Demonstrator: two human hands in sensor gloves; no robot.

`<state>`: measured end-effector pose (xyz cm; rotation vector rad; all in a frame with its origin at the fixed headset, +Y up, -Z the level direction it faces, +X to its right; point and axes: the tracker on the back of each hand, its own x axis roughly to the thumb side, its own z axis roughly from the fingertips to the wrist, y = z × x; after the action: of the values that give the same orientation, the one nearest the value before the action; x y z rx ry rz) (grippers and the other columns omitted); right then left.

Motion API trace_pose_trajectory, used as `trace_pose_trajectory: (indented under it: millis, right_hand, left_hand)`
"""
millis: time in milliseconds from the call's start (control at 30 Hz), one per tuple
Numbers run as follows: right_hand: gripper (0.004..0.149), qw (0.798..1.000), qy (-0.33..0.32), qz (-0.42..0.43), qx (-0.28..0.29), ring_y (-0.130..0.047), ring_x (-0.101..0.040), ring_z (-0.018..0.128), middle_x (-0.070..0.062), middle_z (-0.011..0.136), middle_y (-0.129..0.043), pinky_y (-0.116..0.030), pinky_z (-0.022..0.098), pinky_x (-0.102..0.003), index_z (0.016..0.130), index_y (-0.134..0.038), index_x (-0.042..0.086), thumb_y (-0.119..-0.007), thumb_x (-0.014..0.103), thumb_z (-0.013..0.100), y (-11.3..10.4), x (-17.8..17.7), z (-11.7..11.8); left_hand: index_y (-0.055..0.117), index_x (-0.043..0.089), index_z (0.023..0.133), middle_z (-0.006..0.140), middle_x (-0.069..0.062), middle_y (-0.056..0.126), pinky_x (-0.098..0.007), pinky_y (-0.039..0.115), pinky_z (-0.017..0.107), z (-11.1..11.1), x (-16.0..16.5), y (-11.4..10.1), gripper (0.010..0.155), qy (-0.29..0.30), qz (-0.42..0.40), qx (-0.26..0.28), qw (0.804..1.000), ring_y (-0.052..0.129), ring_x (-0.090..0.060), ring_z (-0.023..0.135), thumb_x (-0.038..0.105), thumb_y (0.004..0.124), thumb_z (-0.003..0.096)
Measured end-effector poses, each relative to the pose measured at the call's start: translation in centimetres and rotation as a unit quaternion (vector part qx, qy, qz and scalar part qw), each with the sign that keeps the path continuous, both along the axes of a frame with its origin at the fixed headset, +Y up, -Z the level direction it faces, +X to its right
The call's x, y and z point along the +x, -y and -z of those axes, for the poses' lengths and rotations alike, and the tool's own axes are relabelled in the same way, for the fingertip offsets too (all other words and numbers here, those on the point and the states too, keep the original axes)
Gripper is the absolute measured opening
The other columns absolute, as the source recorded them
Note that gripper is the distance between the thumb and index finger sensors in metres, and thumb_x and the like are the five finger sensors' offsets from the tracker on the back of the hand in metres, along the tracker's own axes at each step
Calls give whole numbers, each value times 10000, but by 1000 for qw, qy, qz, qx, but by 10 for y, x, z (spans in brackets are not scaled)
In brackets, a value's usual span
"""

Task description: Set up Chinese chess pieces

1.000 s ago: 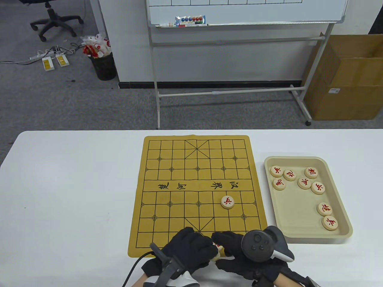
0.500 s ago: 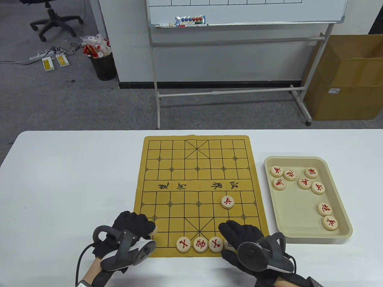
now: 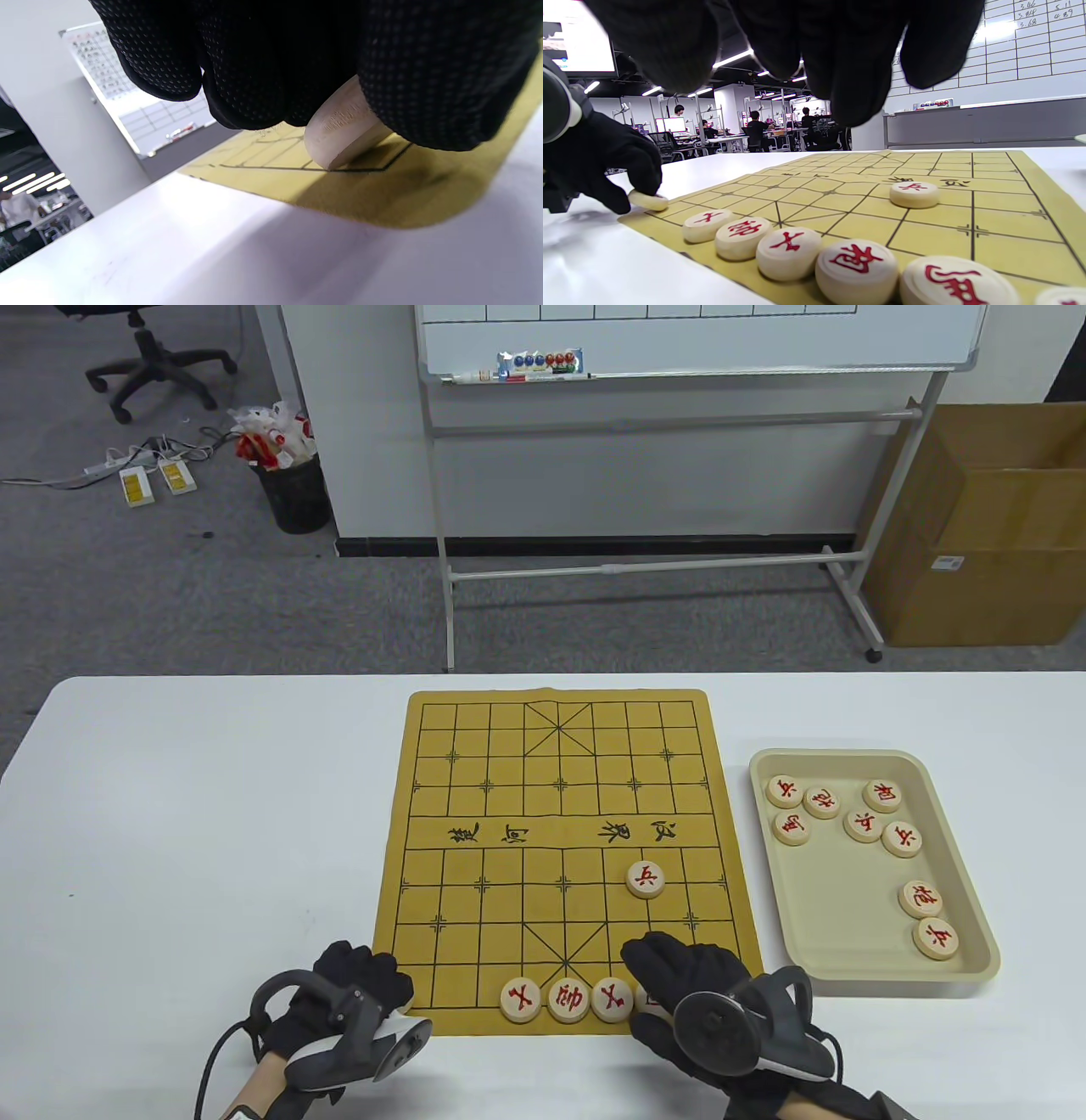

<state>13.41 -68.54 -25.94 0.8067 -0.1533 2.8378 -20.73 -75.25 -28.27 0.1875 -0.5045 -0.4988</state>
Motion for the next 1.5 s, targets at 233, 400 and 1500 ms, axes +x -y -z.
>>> trace_pose_trajectory:
  millis: [233, 400, 1500]
  right_hand:
    - [754, 1000, -4, 3, 12, -917, -324, 830, -172, 1071, -731, -698, 677, -565, 1086, -615, 150, -781, 511, 445, -1, -1, -1]
    - [745, 1000, 1, 17, 27, -914, -322, 836, -167, 1065, -743, -696, 680, -565, 1077, -632, 154, -784, 512, 442, -1, 0, -1]
    - [782, 987, 28, 150, -42, -725, -401, 1000, -161, 1111, -667, -570, 733, -620, 1094, -582, 148, -792, 520, 439, -7, 28, 29]
  left_hand:
    - [822, 362, 752, 762, 111, 955, -447, 828, 663, 1, -1, 1, 510, -9, 10, -44, 999, 1018, -89, 654, 483, 893, 261]
    - [807, 376, 825, 852, 102, 929, -460, 811, 674, 4, 25, -45, 547, -15, -39, -15, 999, 1001, -109, 737, 518, 828, 297]
    - [554, 289, 1050, 1122, -5, 631, -556, 648, 749, -9, 110, -49, 770, 58, -370, -122, 919, 709, -255, 1041, 578, 744, 361]
